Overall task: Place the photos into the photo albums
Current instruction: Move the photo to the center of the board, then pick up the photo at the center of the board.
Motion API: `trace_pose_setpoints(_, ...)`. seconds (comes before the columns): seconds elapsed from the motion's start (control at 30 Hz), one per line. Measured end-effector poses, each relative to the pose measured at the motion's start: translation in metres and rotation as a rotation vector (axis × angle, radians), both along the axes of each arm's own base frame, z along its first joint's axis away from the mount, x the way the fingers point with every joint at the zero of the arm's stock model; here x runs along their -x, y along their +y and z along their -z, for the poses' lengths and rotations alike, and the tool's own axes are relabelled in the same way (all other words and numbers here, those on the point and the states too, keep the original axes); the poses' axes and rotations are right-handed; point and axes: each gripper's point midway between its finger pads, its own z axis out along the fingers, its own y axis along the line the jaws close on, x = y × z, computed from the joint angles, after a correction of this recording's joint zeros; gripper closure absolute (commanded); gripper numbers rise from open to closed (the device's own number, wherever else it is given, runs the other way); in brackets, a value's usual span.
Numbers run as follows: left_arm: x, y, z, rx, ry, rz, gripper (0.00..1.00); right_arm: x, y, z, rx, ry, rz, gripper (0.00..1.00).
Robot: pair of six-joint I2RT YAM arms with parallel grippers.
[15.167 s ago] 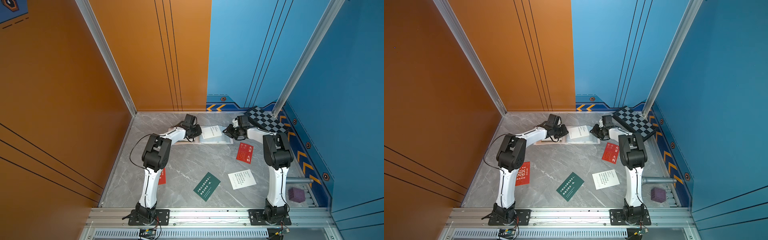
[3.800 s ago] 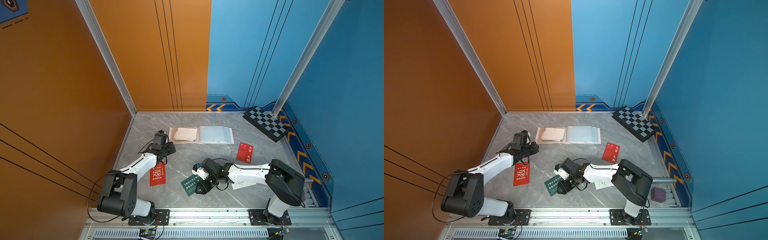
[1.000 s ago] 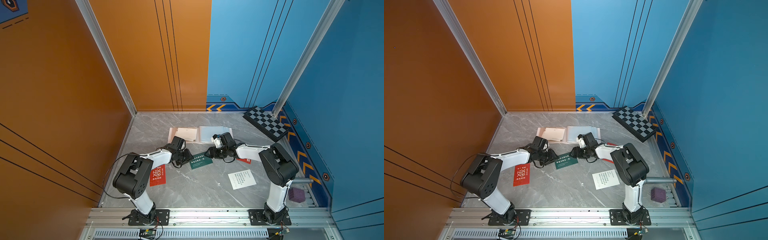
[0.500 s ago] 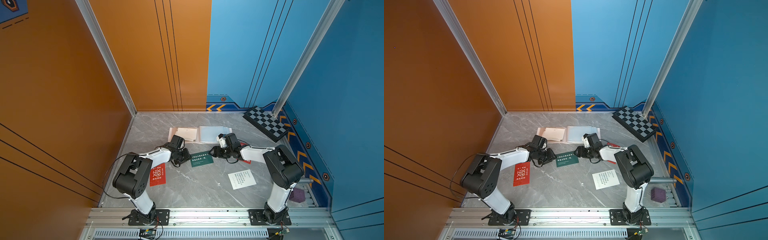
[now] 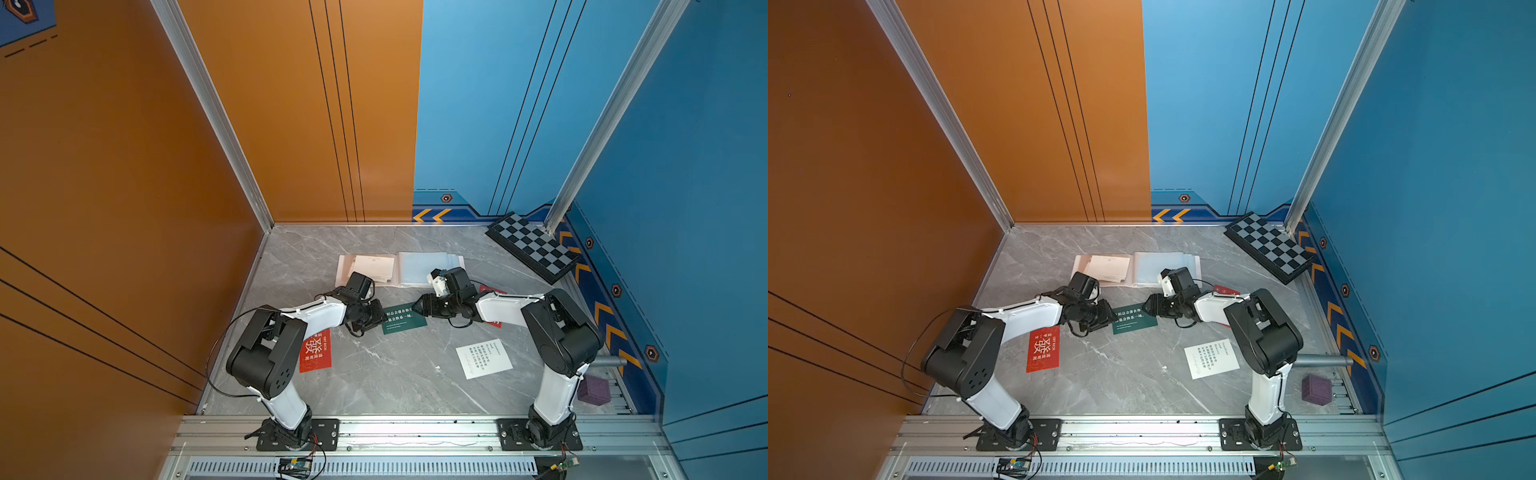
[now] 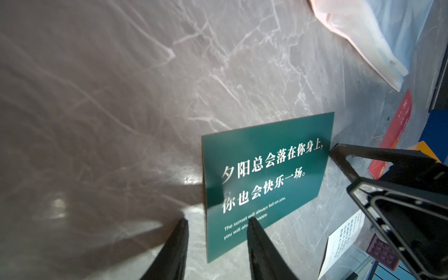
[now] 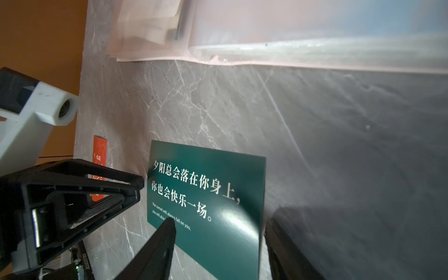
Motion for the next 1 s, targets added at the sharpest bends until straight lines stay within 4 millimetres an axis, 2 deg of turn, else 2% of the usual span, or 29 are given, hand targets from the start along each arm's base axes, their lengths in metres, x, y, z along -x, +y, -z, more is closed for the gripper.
trace_pose_setpoints(0.5,-0.005,-0.006,0.000,0.001,-0.002,0.008,0.58,0.006,0.012,-0.009,-0.126,0.039,-0.003,0.38)
trace_pose_setpoints(0.83,-0.005,-0.006,0.000,0.001,-0.002,0.009,0.58,-0.003,-0.008,-0.011,-0.037,-0.022,0.051,0.38)
trace_pose_setpoints(1.0,-0.005,-0.006,0.000,0.001,-0.002,0.008,0.58,0.000,-0.011,-0.005,0.003,-0.022,0.042,0.38)
